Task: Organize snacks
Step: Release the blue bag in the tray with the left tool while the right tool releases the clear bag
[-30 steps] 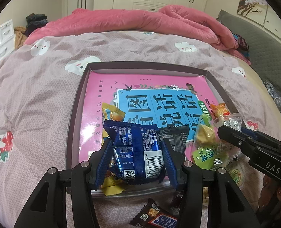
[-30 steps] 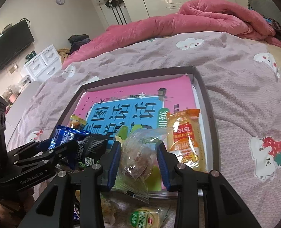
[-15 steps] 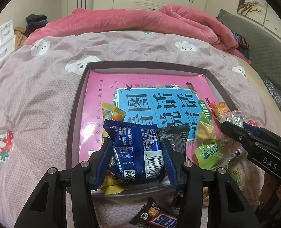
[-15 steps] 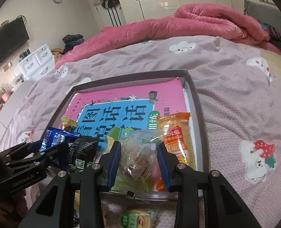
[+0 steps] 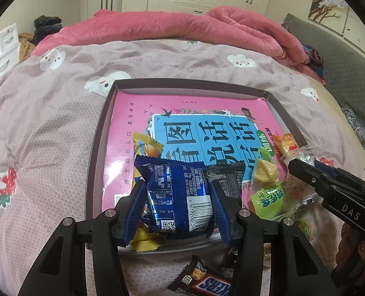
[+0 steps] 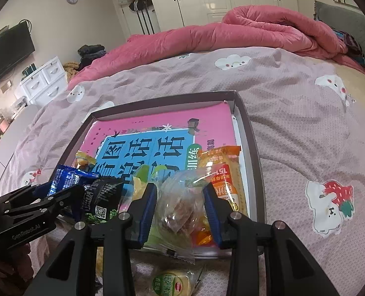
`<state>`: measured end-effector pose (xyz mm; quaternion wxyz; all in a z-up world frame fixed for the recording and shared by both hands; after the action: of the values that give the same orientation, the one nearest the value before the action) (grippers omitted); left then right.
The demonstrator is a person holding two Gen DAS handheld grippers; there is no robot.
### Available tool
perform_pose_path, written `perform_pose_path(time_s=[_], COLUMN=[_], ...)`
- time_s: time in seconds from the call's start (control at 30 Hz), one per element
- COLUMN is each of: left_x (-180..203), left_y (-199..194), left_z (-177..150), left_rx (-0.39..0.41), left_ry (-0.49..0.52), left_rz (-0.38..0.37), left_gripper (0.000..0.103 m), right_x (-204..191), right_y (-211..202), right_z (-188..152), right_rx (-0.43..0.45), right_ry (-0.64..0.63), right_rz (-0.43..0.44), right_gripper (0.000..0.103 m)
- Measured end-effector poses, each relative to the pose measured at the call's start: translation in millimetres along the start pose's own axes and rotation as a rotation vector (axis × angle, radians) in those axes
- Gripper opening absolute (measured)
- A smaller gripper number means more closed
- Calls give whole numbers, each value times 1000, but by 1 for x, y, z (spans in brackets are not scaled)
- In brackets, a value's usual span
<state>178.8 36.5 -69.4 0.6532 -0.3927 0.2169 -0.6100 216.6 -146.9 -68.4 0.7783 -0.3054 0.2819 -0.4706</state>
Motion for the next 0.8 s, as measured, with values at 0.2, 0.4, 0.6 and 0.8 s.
perform_pose_path(time_s=[0.2,0.4,0.6,0.8], left_x=[-1,-2,-3,-6], left_y=[-1,-1,-2,-4], left_z=[1,1,1,2], left_rx=[-3,-6,-9,-7], left_ry=[-5,-12,-20,-32], left_rz=[-4,-9,-10,-11], left_gripper=[54,54,55,55], right_x=[1,7,6,-4], right_y=[-3,-10,-15,-12], right_z=[-1,-3,-6,-8], right_rx=[-1,-7,-10,-17], right_ry=[18,52,51,10], right_rz=[21,46,68,74], right_gripper=[39,39,39,39])
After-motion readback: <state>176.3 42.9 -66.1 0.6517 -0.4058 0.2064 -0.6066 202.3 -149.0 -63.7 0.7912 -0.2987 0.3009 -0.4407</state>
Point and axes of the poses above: each gripper's, at about its wrist camera, not at the fingertips, and y roughly the way its jaws point, x to its right, z to its top, the point moved 3 cm from there along y, roughly the way its jaws point, and after that the axes turned 5 degrees about -y, right-handed, at the moved point
